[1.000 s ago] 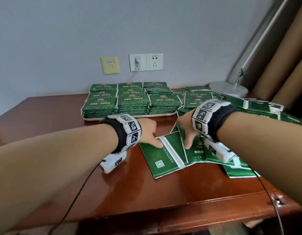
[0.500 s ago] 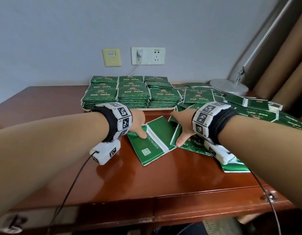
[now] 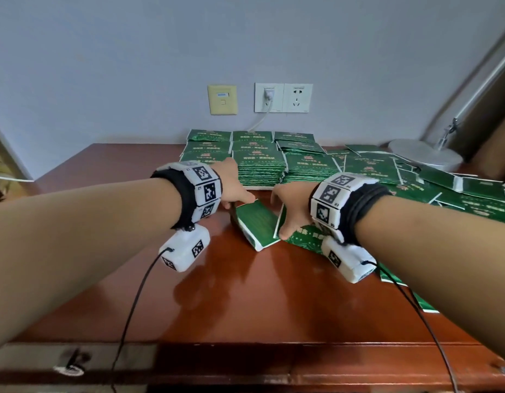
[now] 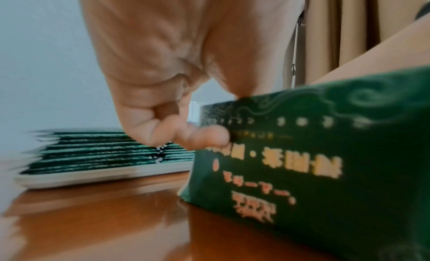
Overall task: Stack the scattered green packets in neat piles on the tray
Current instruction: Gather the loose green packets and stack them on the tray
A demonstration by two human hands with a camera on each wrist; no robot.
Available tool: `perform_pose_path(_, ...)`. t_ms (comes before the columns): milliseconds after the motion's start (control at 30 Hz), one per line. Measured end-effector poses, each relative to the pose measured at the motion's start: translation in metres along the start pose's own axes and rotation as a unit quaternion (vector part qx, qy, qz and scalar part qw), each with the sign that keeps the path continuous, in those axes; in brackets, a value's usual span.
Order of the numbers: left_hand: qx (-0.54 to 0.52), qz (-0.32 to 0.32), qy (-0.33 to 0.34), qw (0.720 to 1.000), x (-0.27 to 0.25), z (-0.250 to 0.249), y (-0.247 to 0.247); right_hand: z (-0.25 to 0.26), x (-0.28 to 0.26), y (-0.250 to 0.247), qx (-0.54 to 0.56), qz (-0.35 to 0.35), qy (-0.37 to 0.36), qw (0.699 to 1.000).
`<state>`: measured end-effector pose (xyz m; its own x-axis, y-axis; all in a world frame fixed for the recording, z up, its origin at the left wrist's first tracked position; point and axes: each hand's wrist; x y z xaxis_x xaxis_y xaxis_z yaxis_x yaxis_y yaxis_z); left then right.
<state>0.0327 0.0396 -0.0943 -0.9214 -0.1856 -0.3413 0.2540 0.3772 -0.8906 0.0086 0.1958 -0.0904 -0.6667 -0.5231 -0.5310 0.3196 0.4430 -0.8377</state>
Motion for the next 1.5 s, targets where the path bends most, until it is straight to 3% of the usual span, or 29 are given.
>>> perform_pose_path(67, -0.024, 0.013, 0.005, 1.0, 0.001, -0.006, 0.004, 0.002, -0.001, -0.003, -0.003, 0.036, 0.023, 0.999)
perform_pose_path(167, -0.013, 0.025, 0.021, 0.999, 0.003, -0.015, 0.009, -0.003, -0.001, -0.006, -0.003, 0.023, 0.033, 0.999)
perform_pose_path(467, 0.196, -0.014, 0.113, 0.974, -0.006, -0.02, 0.002, -0.006, -0.009, -0.021, 0.001, -0.03, 0.013, 0.999)
perform_pose_path(700, 0.111, 0.063, 0.182, 0.975, -0.007, 0.002, 0.011, 0.001, 0.008, -0.009, 0.031, -0.078, 0.039, 0.996)
perform_pose_path(900, 0.192, 0.108, 0.116, 0.968, -0.002, 0.028, 0.019, 0.002, 0.025, 0.009, 0.019, -0.004, 0.046, 0.999)
perform_pose_path(1333, 0.213, 0.15, -0.002, 0.965, 0.013, 0.041, 0.024, -0.01, 0.042, -0.005, 0.015, 0.084, 0.075, 0.994)
perform_pose_path(1500, 0.209, 0.144, 0.008, 0.967, 0.009, 0.034, 0.025, -0.009, 0.048, -0.009, -0.008, 0.095, 0.088, 0.992)
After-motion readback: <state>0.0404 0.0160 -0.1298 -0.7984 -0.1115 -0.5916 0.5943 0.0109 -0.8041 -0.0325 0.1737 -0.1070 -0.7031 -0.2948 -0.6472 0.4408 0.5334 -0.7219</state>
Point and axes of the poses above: each hand's wrist, its own x-axis towards the middle knuckle, its own y-axis out of the palm, z = x × y, and after that the axes turned 15 degrees about z, right-handed
